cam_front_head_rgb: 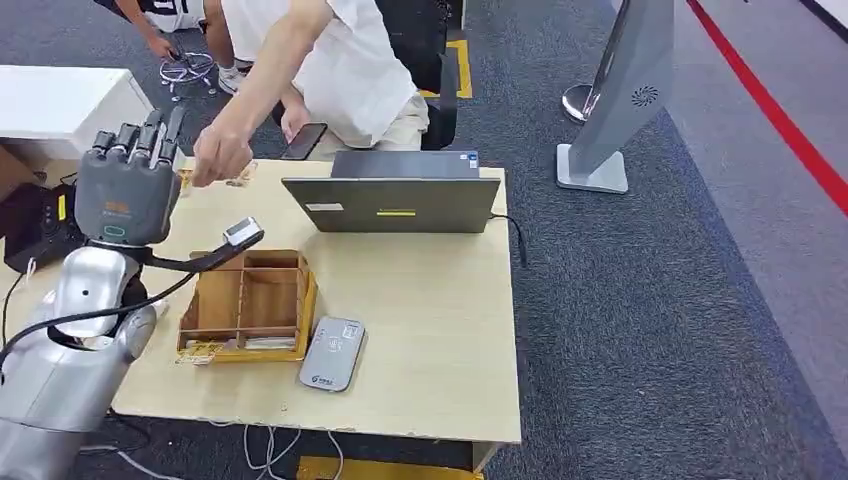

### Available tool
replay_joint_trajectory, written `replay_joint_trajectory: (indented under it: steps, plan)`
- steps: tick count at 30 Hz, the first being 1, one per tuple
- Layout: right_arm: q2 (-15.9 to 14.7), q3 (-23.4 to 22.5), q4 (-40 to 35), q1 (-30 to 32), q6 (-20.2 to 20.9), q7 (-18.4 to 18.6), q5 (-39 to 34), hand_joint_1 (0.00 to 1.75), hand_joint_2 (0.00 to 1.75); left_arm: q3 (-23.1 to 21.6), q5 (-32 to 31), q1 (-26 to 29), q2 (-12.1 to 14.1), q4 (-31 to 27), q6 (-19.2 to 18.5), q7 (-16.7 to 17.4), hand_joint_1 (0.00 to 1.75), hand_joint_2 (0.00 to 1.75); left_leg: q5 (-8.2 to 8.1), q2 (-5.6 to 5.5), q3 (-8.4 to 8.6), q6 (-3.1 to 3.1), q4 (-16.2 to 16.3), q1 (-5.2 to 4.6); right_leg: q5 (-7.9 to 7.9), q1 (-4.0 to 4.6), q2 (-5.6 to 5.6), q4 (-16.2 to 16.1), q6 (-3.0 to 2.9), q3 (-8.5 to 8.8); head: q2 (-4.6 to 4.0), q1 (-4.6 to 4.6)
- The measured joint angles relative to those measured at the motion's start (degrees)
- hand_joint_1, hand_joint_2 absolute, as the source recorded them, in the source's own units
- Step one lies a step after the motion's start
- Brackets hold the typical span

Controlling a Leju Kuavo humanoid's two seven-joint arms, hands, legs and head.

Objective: Pass the card to the sensor for recognition and then transmit it.

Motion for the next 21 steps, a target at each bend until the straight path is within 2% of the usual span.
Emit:
replay_joint_trajectory:
  steps: [6,9,12,15,17,21]
  plan:
    - [0.0,0.0,0.0,0.3,0.0,1.2,1.4,0.00,0.00,0.3,1.2,2.4,-0.4,-0.5,-0.1,-0.1,0.00,1.75,0.00,0.00,0.00,0.00,0.0,0.00,0.00,0.00,0.00,0.0,0.00,0.00,0.00,-0.02]
    - [0.2,0.0,-0.1,1.1,0.0,2.8,4.1,0.00,0.00,0.5,2.4,5.3,-0.4,-3.6,-0.3,-0.7,0.00,1.75,-0.01,0.00,-0.01,0.00,0.0,-0.01,-0.01,0.00,0.00,0.0,0.00,0.01,0.00,-0.02]
    - [0.8,0.1,-0.4,2.7,0.0,5.9,8.7,0.00,0.00,0.9,3.5,9.3,0.4,-7.9,-2.0,-2.0,0.00,1.75,-0.04,0.01,-0.01,0.01,0.0,0.00,-0.03,0.00,0.01,0.0,0.00,-0.02,0.00,-0.02]
    - [1.7,0.4,-0.6,4.5,0.0,9.2,14.2,0.00,0.00,1.0,4.6,14.3,2.5,-12.7,-5.9,-3.5,0.00,1.75,-0.06,0.03,-0.02,0.01,0.0,0.00,-0.06,0.00,0.02,0.0,0.00,-0.03,0.00,-0.02]
    - [2.7,0.8,-0.8,5.5,0.0,9.6,17.3,0.00,0.00,1.4,5.2,18.7,4.7,-16.6,-8.4,-3.8,0.00,1.75,-0.10,0.07,-0.01,-0.04,-0.1,0.01,-0.07,0.01,0.06,0.0,-0.01,-0.06,0.00,0.00]
    - [4.2,0.9,-0.9,7.6,0.0,9.7,18.9,0.00,0.00,2.3,5.5,27.3,8.8,-22.0,-10.0,-4.4,0.00,1.75,-0.10,0.07,-0.04,-0.04,-0.1,0.02,-0.12,0.01,0.04,0.0,-0.02,-0.10,0.00,0.00]
